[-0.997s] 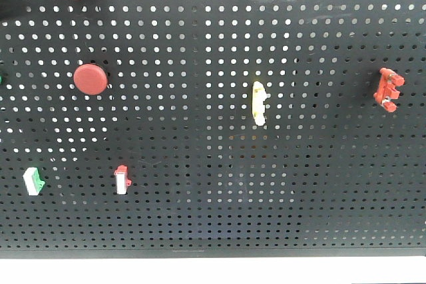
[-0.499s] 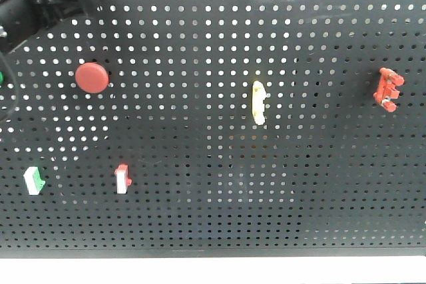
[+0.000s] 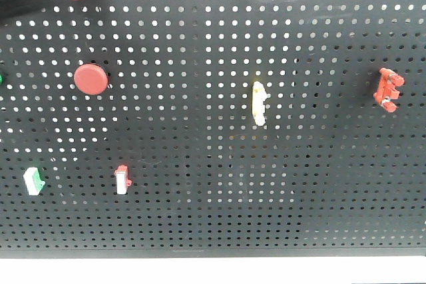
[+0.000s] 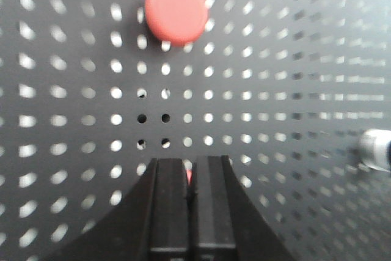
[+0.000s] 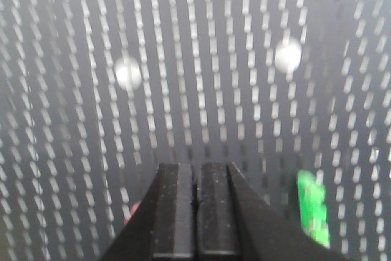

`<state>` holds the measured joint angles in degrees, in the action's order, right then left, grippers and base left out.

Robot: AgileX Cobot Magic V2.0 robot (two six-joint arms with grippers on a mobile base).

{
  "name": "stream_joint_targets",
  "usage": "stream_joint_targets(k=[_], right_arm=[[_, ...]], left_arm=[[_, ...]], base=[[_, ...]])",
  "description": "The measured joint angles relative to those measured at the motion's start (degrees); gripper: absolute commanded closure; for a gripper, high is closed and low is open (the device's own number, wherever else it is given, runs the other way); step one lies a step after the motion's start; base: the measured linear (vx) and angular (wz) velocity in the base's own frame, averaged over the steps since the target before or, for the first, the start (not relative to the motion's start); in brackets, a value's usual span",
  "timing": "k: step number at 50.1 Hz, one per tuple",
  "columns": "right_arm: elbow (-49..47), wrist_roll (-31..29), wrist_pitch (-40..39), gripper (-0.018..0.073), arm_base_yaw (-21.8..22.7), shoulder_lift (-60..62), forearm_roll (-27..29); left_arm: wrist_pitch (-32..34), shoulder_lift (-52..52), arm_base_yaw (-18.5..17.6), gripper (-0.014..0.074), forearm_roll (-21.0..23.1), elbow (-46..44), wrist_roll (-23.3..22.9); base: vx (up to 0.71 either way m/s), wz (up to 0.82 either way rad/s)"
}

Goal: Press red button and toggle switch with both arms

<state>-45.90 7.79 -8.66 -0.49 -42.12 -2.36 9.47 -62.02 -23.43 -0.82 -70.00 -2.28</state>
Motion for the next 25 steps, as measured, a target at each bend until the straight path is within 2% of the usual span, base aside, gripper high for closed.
stream_joint_targets(k=[4, 8, 17, 25], right_arm=[[0.00, 0.00, 1.11, 0.0562, -0.37, -0.75, -1.75], [-0.38, 0.00, 1.81, 0.0562, -2.54, -1.89, -5.28], [-6.47, 0.00, 2.15, 0.0562, -13.88, -7.53, -12.50], [-14.84, 0.00, 1.59, 0.0562, -23.15, -17.34, -16.19]], left_arm=[[-0.61, 4.23, 0.00, 0.0594, 0.07, 3.87, 0.21], [-2.62, 7.65, 0.00, 0.0594, 0.19, 6.67, 0.33], [-7.10, 12.81, 0.00, 0.0594, 0.24, 9.86, 0.33], [-8.09, 14.22, 0.00, 0.0594, 0.24, 9.91, 0.33]], base=[[0.00, 0.00], [0.00, 0.00], [0.00, 0.00], [0.00, 0.00]])
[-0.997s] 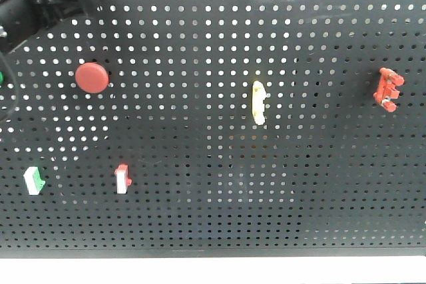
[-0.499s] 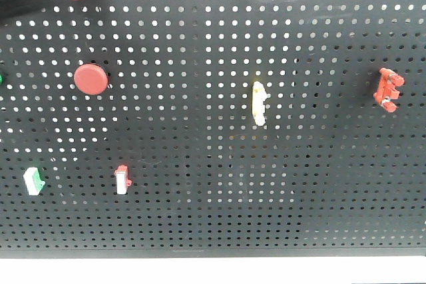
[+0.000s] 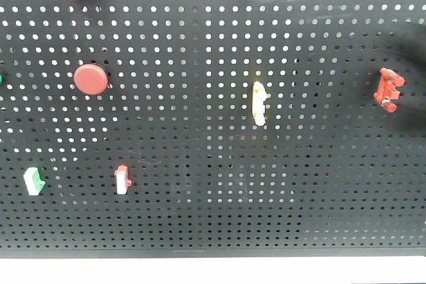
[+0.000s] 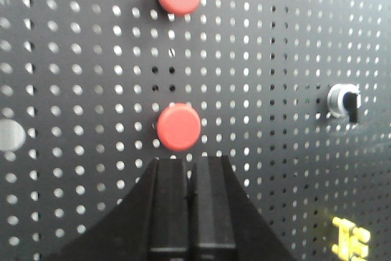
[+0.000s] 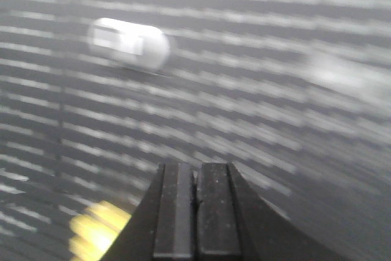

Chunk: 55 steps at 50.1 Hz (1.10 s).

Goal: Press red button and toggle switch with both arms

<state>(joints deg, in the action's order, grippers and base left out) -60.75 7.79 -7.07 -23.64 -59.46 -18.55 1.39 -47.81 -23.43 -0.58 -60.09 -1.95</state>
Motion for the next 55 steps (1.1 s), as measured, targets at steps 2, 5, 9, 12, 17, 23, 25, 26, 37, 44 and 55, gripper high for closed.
stream_joint_targets(k=[2, 5, 9, 12, 17, 23, 25, 26, 37, 44, 55], right_arm=[[-1.96, 0.00, 0.00, 0.0562, -1.51, -2.29, -0.53], [-5.86, 0.00, 0.06, 0.0562, -4.12, -6.19, -0.97], [-10.07, 0.00, 0.06, 0.0562, -6.39, -10.29, -1.16], [-13.31, 0.05, 0.19, 0.0562, -7.91, -13.06, -1.16], [-17.90, 0.78, 1.13, 0.0562, -9.47, -16.71, -1.16], [-22.38, 1.95, 2.12, 0.0562, -10.45, -20.49, -1.16], [-23.83, 2.13, 2.47, 0.0562, -10.57, -21.38, -1.16], [-24.38, 2.13, 2.60, 0.0562, -10.57, -21.77, -1.16], [-28.15, 2.13, 4.92, 0.0562, -10.11, -22.55, -1.16], [-28.38, 2.19, 6.60, 0.0562, -8.00, -22.22, -1.16], [-28.38, 2.19, 8.62, 0.0562, -7.59, -20.76, -1.10]], left_arm=[[-0.10, 0.31, 0.00, 0.0594, 0.00, 0.00, 0.00], [-0.56, 0.42, 0.00, 0.0594, 0.00, 0.00, 0.00], [-0.98, 0.42, 0.00, 0.0594, 0.00, 0.00, 0.00], [-1.04, 0.42, 0.00, 0.0594, 0.00, 0.00, 0.00], [-1.39, 0.42, 0.00, 0.0594, 0.00, 0.00, 0.00], [-1.39, 0.42, 0.00, 0.0594, 0.00, 0.00, 0.00], [-1.39, 0.42, 0.00, 0.0594, 0.00, 0.00, 0.00], [-1.39, 0.42, 0.00, 0.0594, 0.00, 0.00, 0.00], [-1.39, 0.42, 0.00, 0.0594, 0.00, 0.00, 0.00], [-1.39, 0.42, 0.00, 0.0594, 0.00, 0.00, 0.00], [-1.39, 0.42, 0.00, 0.0594, 0.00, 0.00, 0.00]], base=[[0.00, 0.00], [0.00, 0.00], [0.00, 0.00], [0.00, 0.00], [0.00, 0.00], [0.00, 0.00], [0.00, 0.00], [0.00, 0.00], [0.00, 0.00], [0.00, 0.00], [0.00, 0.00]])
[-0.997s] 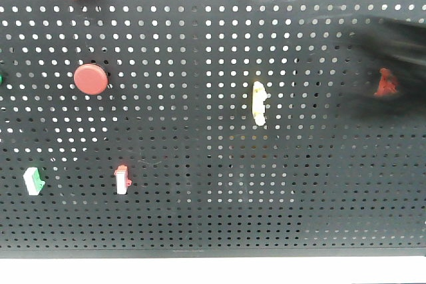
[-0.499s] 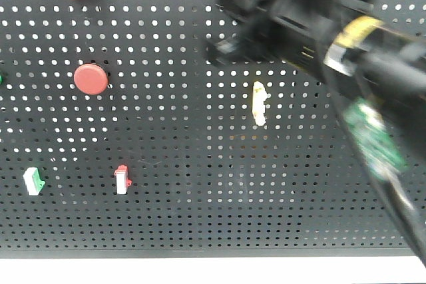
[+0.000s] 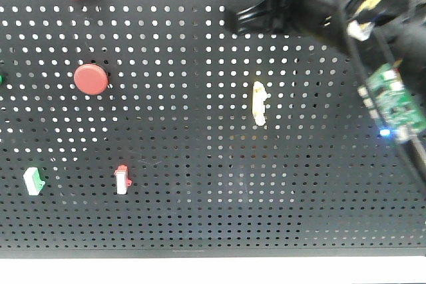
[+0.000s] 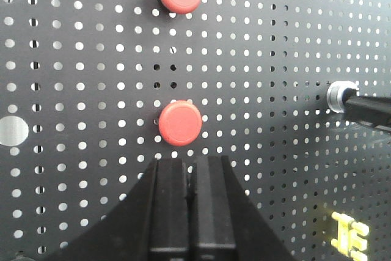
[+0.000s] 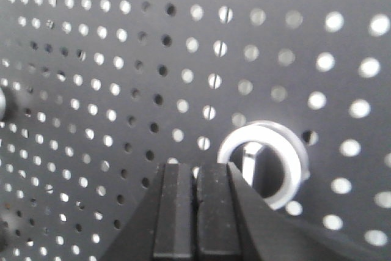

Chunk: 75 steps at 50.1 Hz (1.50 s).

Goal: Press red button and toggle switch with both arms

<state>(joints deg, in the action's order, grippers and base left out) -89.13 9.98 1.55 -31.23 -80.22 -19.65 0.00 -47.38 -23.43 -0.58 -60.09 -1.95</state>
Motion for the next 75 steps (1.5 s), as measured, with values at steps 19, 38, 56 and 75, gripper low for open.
stream_joint_targets(k=[19, 38, 56, 75], right_arm=[[0.00, 0.05, 1.33, 0.0562, 0.14, 0.35, 0.23], [0.00, 0.44, 2.02, 0.0562, -0.11, 0.05, 0.46], [0.00, 0.86, 1.49, 0.0562, 0.81, -0.29, 0.48], [0.06, 0.20, 3.48, 0.0562, 2.48, 0.96, 0.26]], left_arm=[[0.00, 0.00, 0.00, 0.0594, 0.00, 0.00, 0.00], [0.00, 0.00, 0.00, 0.0594, 0.00, 0.00, 0.00], [0.00, 0.00, 0.00, 0.0594, 0.00, 0.00, 0.00], [0.00, 0.00, 0.00, 0.0594, 0.00, 0.00, 0.00]], base=[[0.00, 0.00], [0.00, 0.00], [0.00, 0.00], [0.00, 0.00]])
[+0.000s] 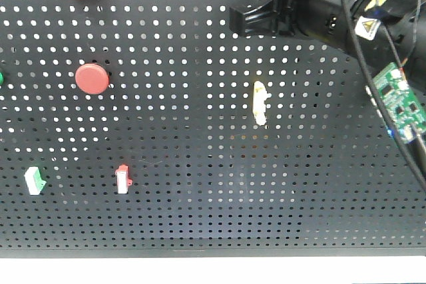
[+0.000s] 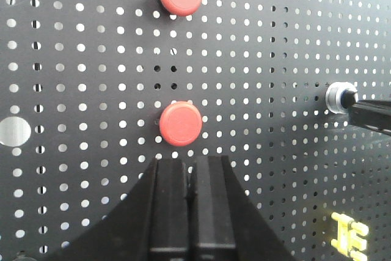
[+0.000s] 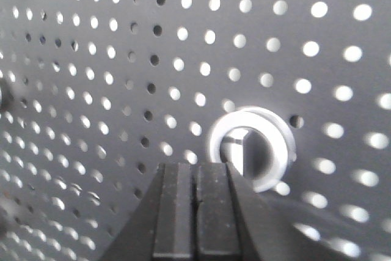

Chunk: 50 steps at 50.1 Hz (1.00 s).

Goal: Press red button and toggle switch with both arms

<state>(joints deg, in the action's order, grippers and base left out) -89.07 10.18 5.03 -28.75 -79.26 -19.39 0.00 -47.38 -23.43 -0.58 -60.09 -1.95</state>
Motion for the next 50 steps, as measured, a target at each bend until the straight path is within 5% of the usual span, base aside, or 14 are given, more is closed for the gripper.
stream_joint_targets(k=[8, 28, 50], right_arm=[[-0.37, -0.18, 4.19, 0.0562, 3.21, 1.36, -0.75], [0.61, -0.24, 5.67, 0.0562, 0.89, 6.33, -0.06], [13.71, -0.24, 3.92, 0.0562, 0.75, 15.35, -0.06]], left_arm=[[0.00, 0.00, 0.00, 0.0594, 0.00, 0.00, 0.00], [0.92, 0.00, 0.00, 0.0594, 0.00, 0.00, 0.00], [0.40, 0.00, 0.00, 0.0594, 0.00, 0.00, 0.04]], base=[[0.00, 0.00], [0.00, 0.00], [0.00, 0.00]])
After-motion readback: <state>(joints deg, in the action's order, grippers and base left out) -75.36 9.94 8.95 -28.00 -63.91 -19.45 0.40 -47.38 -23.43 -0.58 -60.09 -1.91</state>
